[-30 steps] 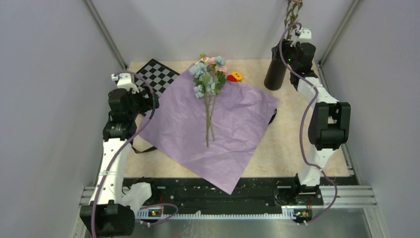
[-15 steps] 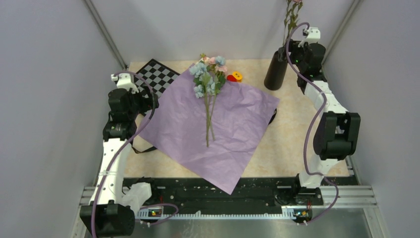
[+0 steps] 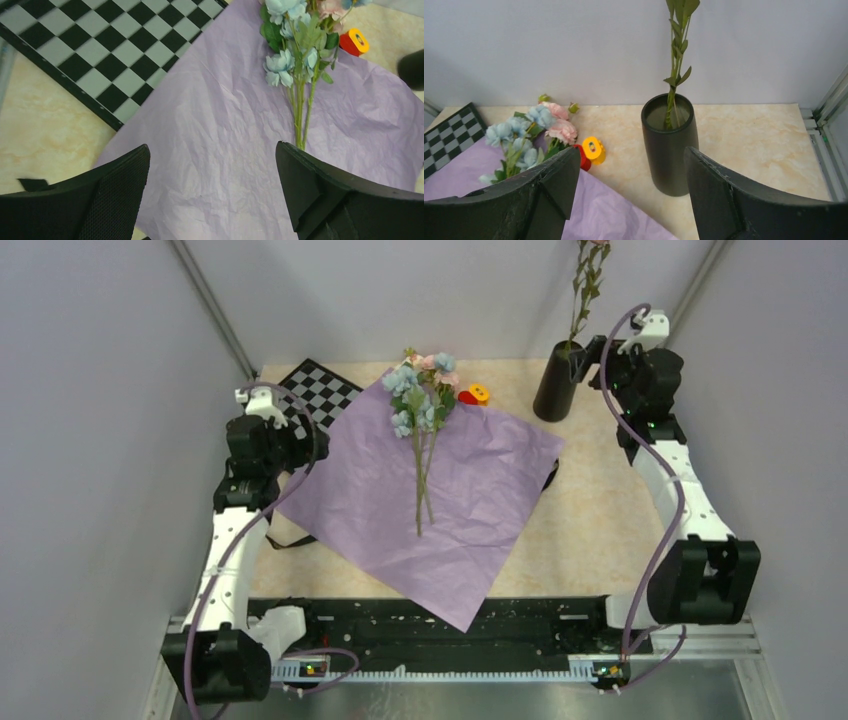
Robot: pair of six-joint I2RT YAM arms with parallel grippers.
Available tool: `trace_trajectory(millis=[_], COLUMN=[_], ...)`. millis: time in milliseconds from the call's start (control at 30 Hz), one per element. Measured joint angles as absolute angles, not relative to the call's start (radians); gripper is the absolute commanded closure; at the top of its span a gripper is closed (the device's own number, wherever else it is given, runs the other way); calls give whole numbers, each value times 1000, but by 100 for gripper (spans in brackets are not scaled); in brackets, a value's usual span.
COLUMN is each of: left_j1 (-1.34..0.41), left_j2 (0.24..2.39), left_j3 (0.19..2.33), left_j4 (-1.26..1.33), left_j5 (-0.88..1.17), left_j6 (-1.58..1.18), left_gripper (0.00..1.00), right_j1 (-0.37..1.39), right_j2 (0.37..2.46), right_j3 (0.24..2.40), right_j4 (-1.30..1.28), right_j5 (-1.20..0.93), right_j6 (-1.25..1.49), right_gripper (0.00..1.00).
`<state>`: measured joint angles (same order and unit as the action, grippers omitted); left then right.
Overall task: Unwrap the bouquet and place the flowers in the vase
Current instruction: Insert the fake flower into the vase.
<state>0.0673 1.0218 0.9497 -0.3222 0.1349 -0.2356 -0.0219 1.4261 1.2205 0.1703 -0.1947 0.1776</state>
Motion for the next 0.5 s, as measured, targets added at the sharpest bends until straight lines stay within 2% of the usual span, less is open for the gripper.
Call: trace_trajectory(millis=[267,500], left_j1=[31,-107], left_j2=[1084,1087], left_j3=[917,856], left_j4=[-300,-255], left_j5=[208,166], left_j6=[-313,-373], left_gripper=[1,1], right_j1=[-22,-12], right_j2=[1241,1130], right_j3=[1097,914], right_j4=[68,-23], right_j5=[-253,-321], right_j6=[239,345], right_gripper=[26,31])
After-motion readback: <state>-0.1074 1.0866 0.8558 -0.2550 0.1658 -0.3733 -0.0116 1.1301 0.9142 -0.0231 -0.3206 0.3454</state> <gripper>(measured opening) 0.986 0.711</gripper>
